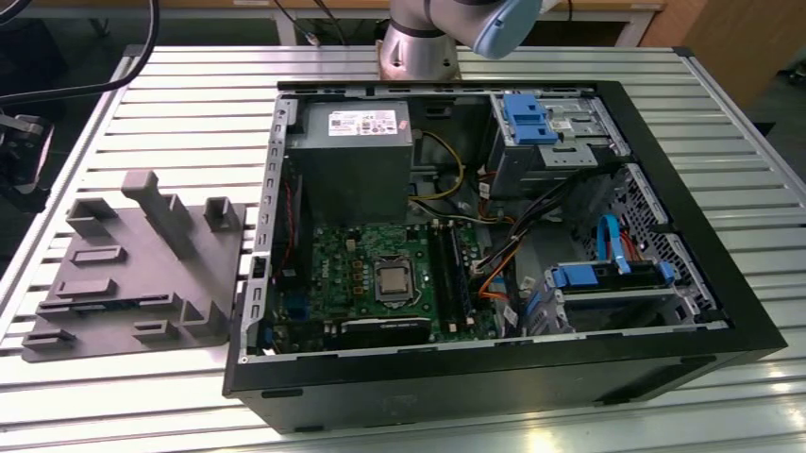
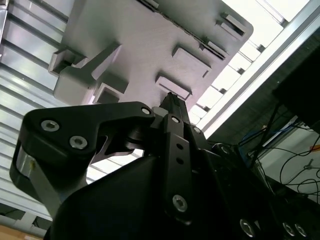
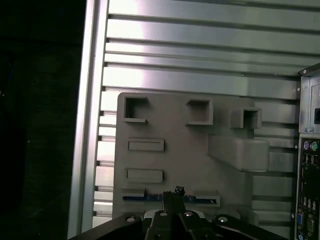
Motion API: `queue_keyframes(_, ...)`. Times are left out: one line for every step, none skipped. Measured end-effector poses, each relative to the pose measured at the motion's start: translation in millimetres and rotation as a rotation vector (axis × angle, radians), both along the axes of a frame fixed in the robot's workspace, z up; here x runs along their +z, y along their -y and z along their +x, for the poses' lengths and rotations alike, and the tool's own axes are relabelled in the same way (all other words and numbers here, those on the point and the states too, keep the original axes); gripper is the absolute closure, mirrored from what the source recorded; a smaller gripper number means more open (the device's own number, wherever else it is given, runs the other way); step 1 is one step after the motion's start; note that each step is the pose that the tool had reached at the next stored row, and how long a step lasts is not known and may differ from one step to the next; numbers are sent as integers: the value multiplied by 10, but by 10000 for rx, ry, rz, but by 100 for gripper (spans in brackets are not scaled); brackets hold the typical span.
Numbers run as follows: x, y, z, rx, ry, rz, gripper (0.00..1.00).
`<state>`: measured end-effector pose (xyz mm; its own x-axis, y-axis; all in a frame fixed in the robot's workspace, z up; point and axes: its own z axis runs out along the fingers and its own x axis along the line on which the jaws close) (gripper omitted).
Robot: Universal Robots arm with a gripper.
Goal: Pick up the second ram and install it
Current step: 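Pick up the second ram and move it above second insertion slot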
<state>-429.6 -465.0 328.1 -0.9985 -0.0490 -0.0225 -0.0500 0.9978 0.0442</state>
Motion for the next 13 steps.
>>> queue_keyframes(0,0,0,44,0,0,89)
queue_keyframes(0,0,0,89,0,0,89)
queue_keyframes(0,0,0,134,0,0,89)
queue_keyframes(0,0,0,184,0,0,89)
queue_keyframes(0,0,0,229,0,0,89)
queue_keyframes(0,0,0,275,0,0,89)
queue_keyframes(-1,0,0,322,0,0,89)
queue_keyframes(-1,0,0,368,0,0,89)
queue_keyframes(-1,0,0,413,0,0,89)
queue_keyframes(-1,0,0,463,0,0,89)
queue_keyframes(-1,0,0,511,0,0,89)
queue_keyframes(-1,0,0,560,0,0,89)
queue_keyframes(-1,0,0,611,0,0,89)
